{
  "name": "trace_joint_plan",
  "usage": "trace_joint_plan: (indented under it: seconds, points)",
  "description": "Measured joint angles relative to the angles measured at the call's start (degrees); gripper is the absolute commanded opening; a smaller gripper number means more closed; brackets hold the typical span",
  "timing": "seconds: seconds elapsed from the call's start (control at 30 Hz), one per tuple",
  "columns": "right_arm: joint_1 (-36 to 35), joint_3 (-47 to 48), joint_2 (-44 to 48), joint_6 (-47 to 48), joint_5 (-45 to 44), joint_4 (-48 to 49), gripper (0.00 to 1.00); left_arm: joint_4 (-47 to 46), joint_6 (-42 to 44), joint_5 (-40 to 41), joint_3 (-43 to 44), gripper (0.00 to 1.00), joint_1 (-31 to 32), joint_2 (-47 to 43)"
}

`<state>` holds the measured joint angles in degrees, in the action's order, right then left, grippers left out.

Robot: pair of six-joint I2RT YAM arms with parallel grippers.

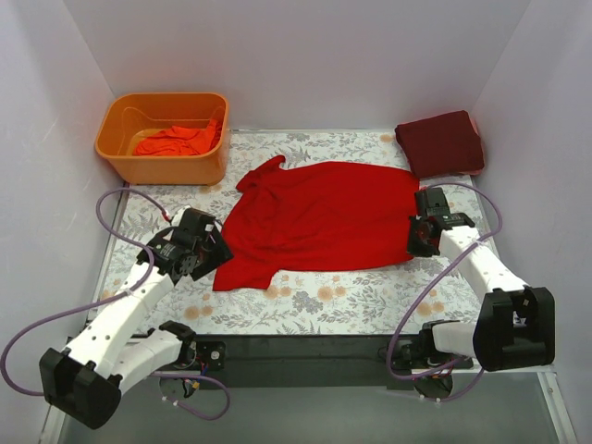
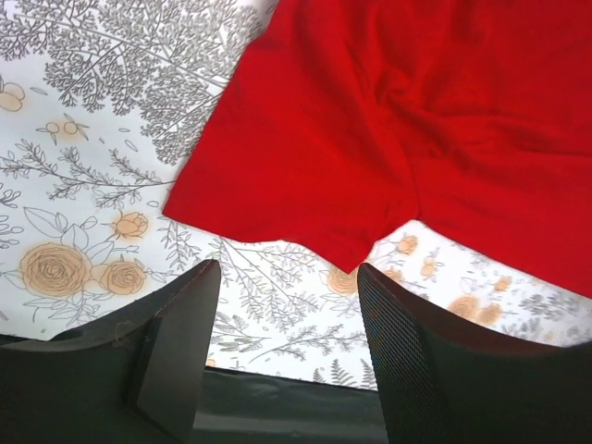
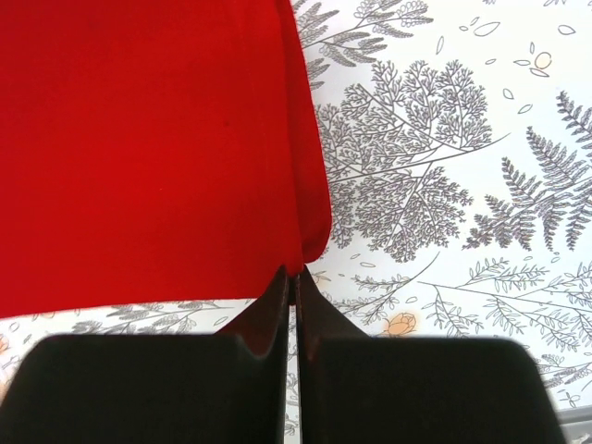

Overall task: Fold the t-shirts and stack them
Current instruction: Flatten the tshirt out

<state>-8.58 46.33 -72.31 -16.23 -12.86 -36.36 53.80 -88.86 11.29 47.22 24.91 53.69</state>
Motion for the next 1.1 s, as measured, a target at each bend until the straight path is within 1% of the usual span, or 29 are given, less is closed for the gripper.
trace_joint_plan:
  seconds: [0.03, 0.17, 0.3, 0.43, 0.6, 0.77, 1.03, 1.1]
  points:
    - [0.0, 0.0, 0.7, 0.2, 0.9, -0.2, 0.01, 0.5, 0.3, -0.1, 0.0, 0.60, 0.0, 1.1]
    - [0.0, 0.0, 2.8, 0.9, 3.7, -0.2, 0.01, 1.2, 1.7, -0.1, 0.0, 0.59, 0.0, 10.1]
    - [0.0, -0.3, 2.9, 1.6, 6.0, 0.3, 0.01, 1.1, 2.9, 0.2, 0.4, 0.56, 0.0, 19.5]
    - [0.0, -0.5, 3.1, 2.0, 8.6, 0.5, 0.01, 1.2, 2.9, 2.1, 2.3, 0.55, 0.0, 25.7]
    - [0.0, -1.4, 4.9, 2.5, 10.6, 1.1, 0.01, 1.1, 2.2, 4.5, 2.8, 0.51, 0.0, 31.1]
    - [0.0, -2.5, 5.3, 3.0, 12.3, 2.5, 0.01, -0.2, 1.0, 6.6, 2.0, 0.50, 0.0, 31.7]
    - [0.0, -3.1, 5.4, 3.0, 14.8, 3.9, 0.01, -4.9, -0.4, 6.6, -1.3, 0.50, -0.1, 31.1]
    - [0.0, -3.1, 5.5, 3.1, 15.2, 4.0, 0.01, -5.4, -1.0, 6.3, -1.9, 0.48, -0.5, 30.6]
